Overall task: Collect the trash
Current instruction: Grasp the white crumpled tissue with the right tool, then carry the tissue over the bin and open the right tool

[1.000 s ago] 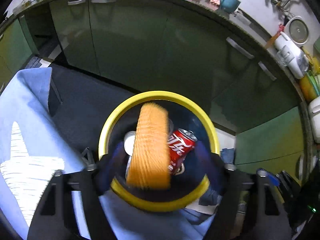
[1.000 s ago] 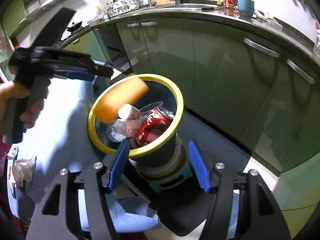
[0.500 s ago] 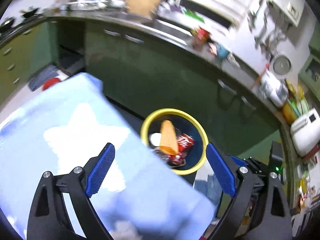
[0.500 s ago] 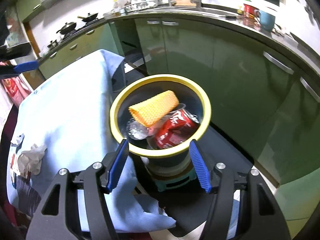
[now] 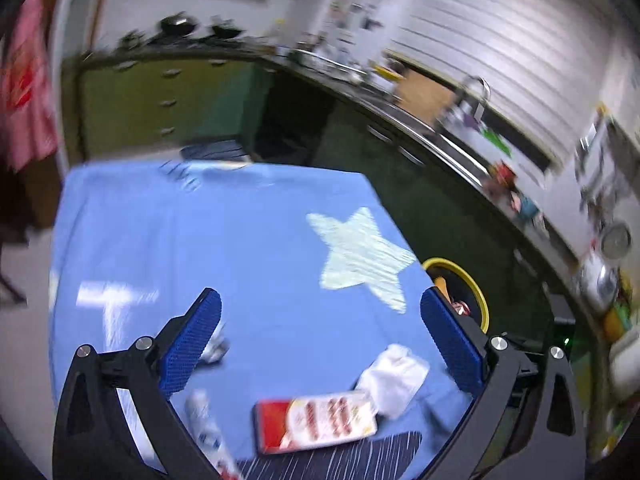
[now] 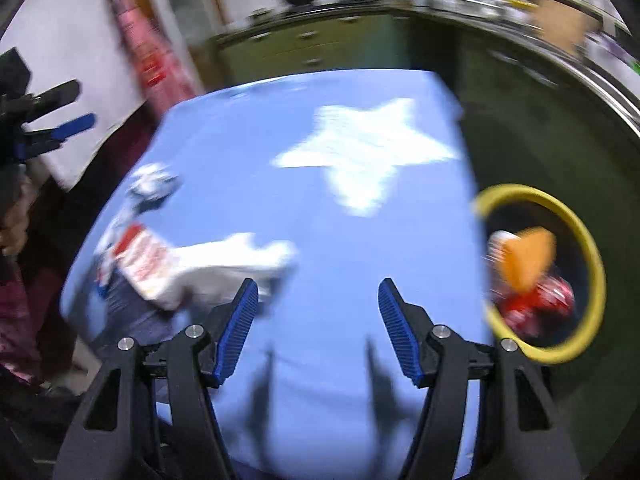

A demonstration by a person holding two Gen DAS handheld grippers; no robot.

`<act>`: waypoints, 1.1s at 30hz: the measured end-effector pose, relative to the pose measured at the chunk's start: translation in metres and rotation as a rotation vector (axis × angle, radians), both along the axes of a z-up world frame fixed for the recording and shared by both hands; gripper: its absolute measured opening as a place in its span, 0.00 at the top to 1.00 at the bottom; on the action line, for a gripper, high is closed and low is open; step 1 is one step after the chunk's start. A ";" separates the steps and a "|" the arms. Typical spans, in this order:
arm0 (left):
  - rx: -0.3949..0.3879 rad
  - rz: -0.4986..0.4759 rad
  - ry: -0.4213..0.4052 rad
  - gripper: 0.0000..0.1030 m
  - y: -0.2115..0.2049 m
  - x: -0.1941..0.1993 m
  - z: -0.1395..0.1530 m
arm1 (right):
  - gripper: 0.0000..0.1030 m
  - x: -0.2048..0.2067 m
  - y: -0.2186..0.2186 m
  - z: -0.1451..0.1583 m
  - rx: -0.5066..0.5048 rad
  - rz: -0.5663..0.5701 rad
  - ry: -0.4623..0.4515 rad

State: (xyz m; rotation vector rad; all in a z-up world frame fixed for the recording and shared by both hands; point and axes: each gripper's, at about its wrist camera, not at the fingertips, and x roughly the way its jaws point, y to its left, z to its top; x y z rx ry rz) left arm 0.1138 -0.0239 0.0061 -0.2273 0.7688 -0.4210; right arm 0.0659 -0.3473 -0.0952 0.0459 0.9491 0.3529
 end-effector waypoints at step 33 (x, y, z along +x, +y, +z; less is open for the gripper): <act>0.007 0.120 0.082 0.05 0.037 -0.030 -0.054 | 0.90 0.021 0.041 0.004 -0.045 0.061 -0.002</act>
